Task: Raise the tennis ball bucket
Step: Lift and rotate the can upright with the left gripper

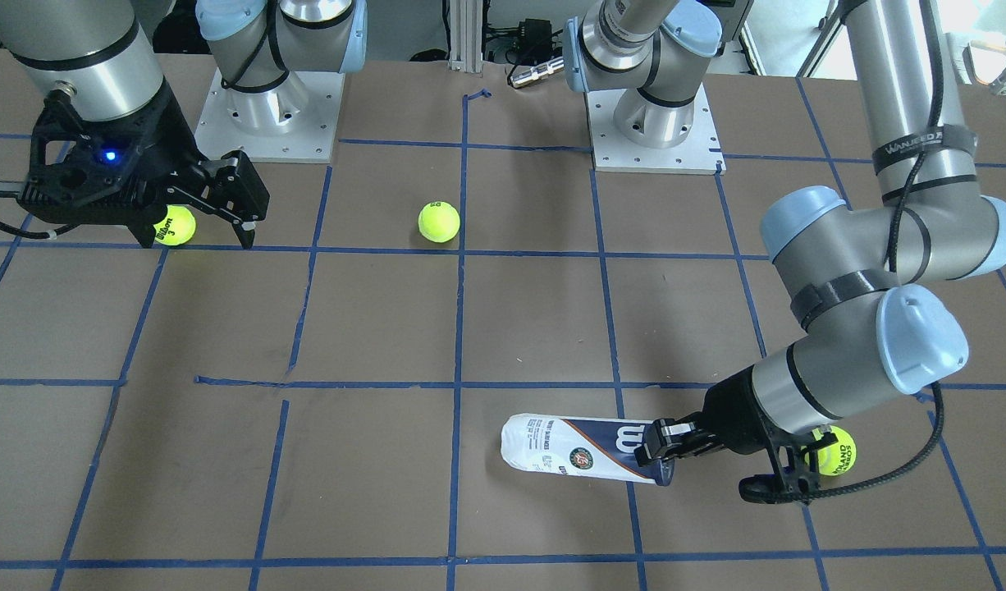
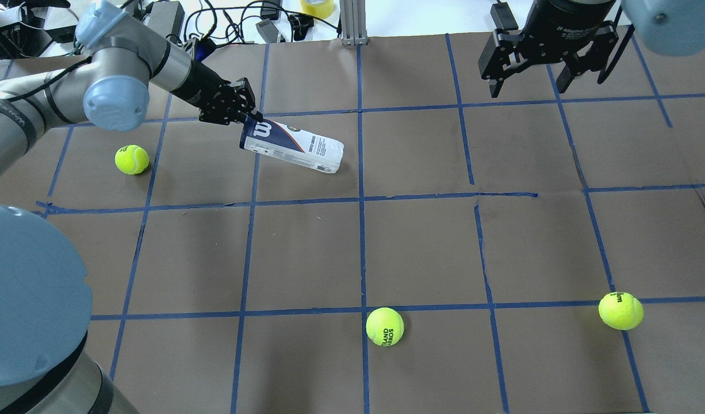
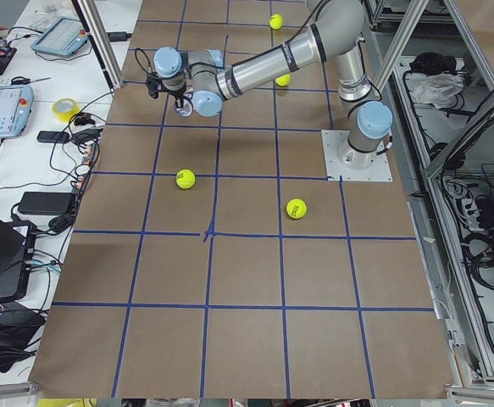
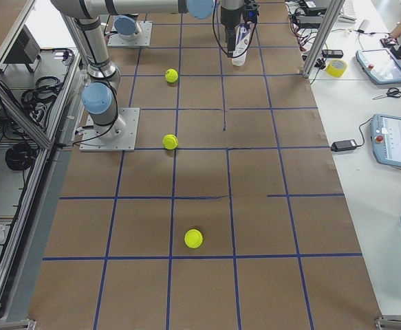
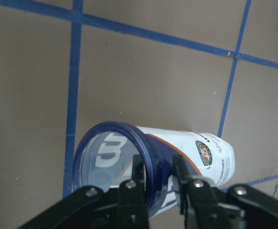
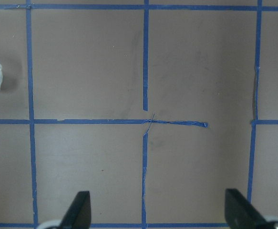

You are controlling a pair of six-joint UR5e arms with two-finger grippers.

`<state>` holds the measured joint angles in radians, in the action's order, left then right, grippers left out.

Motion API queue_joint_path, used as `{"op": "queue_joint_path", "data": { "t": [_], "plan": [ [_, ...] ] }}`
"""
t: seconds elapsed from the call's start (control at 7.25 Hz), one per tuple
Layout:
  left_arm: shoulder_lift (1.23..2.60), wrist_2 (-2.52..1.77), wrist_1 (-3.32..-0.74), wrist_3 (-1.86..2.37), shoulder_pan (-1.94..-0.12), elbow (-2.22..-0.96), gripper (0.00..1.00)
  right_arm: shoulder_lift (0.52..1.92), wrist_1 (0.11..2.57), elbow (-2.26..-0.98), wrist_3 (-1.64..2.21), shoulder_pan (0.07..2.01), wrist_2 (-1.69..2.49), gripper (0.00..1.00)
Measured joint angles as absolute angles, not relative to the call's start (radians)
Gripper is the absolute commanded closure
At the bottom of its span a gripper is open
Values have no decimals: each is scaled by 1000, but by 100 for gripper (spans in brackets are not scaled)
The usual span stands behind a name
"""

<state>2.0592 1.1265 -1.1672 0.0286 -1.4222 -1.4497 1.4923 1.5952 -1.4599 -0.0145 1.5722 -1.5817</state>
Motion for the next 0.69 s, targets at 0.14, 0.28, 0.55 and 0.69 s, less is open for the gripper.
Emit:
{"op": "queue_joint_path", "data": {
  "t": [0.14, 0.28, 0.55, 0.69],
  "plan": [
    [2044, 1195, -1194, 53, -1444, -1396, 100, 1494, 1595, -1463, -15, 1571, -1582, 0],
    [2028, 1275, -1218, 69, -1479, -1351, 100, 1495, 1595, -1464, -16, 1571, -1582, 0],
    [2011, 1465, -1232, 80, -1582, -1295, 100, 1495, 1596, -1465, -17, 1571, -1582, 0],
    [2009, 1546, -1221, 78, -1632, -1283, 100, 1495, 1596, -1465, -17, 1571, -1582, 0]
  ]
}}
